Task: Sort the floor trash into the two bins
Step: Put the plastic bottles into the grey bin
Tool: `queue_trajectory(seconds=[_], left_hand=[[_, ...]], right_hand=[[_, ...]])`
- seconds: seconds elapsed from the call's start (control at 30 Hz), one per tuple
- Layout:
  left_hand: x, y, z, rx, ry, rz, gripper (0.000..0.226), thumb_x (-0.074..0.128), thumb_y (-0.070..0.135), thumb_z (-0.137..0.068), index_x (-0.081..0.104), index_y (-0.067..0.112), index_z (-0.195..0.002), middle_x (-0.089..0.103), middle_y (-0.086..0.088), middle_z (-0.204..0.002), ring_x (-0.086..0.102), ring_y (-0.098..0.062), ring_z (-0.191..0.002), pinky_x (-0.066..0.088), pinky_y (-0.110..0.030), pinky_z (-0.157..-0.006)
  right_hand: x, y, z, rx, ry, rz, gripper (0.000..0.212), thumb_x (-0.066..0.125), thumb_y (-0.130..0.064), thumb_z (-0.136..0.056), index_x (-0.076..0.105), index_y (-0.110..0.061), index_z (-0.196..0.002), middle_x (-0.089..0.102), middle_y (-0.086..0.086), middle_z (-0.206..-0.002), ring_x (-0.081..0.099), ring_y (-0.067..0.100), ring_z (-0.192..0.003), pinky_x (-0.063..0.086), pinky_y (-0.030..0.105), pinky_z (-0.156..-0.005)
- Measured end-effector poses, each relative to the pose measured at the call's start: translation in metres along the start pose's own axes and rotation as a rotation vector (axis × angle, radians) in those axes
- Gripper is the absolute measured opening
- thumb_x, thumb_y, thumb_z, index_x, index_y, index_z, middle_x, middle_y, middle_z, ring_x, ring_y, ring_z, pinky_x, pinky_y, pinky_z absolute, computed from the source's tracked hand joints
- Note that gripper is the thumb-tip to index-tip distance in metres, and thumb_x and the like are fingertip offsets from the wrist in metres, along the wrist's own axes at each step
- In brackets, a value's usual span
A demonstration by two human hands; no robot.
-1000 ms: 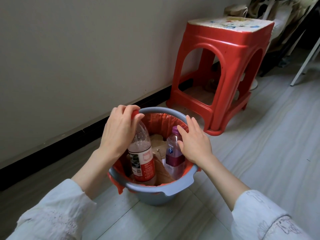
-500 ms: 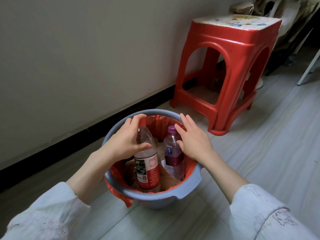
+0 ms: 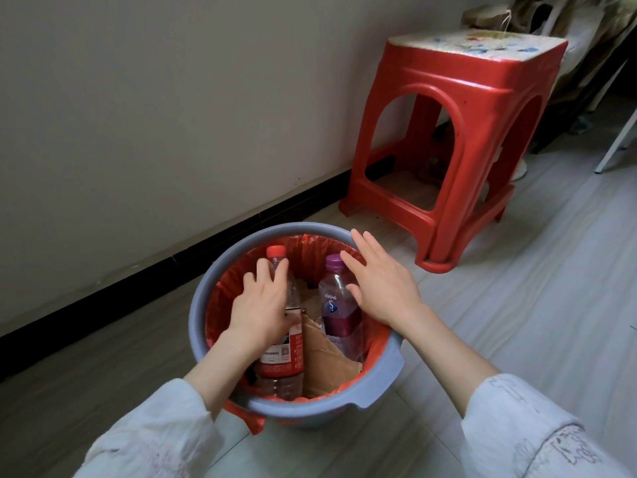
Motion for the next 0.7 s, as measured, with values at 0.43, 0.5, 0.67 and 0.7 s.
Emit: queue_trajectory(seconds=[0.43, 0.5, 0.67, 0.7], left_hand=[[0.004, 0.013, 0.004, 0.053, -0.112, -0.028, 0.077, 0.061, 0.022, -0.086, 0.013, 0.007, -0.143, 0.02, -0.015, -0.135, 0.051, -0.034, -0.105, 0.047, -0.041, -0.08], [0.002, 0.007, 0.015, 0.081, -0.109, -0.016, 0.067, 0.056, 0.026, -0.089, 0.018, 0.009, -0.142, 0.02, -0.011, -0.139, 0.049, -0.031, -0.112, 0.046, -0.039, -0.075], [0.001, -0.018, 0.037, 0.156, -0.169, -0.12, 0.073, 0.046, 0.039, -0.093, 0.004, 0.017, -0.149, -0.002, 0.002, -0.157, 0.01, -0.021, -0.144, 0.023, -0.039, -0.114], [-0.003, -0.024, 0.038, 0.133, -0.156, -0.159, 0.072, 0.044, 0.041, -0.093, 0.004, 0.02, -0.149, -0.002, 0.003, -0.157, 0.005, -0.022, -0.145, 0.015, -0.042, -0.117]], right_hand=[[-0.014, 0.009, 0.015, 0.242, 0.246, -0.34, 0.042, 0.044, -0.024, -0.095, 0.043, -0.013, -0.136, 0.022, 0.007, -0.154, 0.02, 0.022, -0.142, 0.027, 0.035, -0.11], [-0.013, 0.011, 0.034, 0.389, 0.318, -0.446, 0.039, 0.044, -0.021, -0.095, 0.046, -0.01, -0.133, 0.036, 0.008, -0.144, 0.038, 0.026, -0.131, 0.036, 0.034, -0.1], [-0.002, 0.002, 0.047, 0.437, 0.257, -0.662, 0.053, 0.037, 0.0, -0.091, 0.031, -0.009, -0.143, 0.033, 0.005, -0.146, 0.04, 0.024, -0.129, 0.03, 0.026, -0.101], [-0.002, 0.002, 0.046, 0.454, 0.256, -0.677, 0.057, 0.035, 0.004, -0.089, 0.03, -0.009, -0.144, 0.032, 0.004, -0.148, 0.038, 0.023, -0.13, 0.028, 0.024, -0.102]])
Point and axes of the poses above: each hand's wrist, its own z-axis away from the middle knuckle, its own x-axis out of the palm, y = z × x, the point moved 5 cm from there along -z, towards the middle knuckle
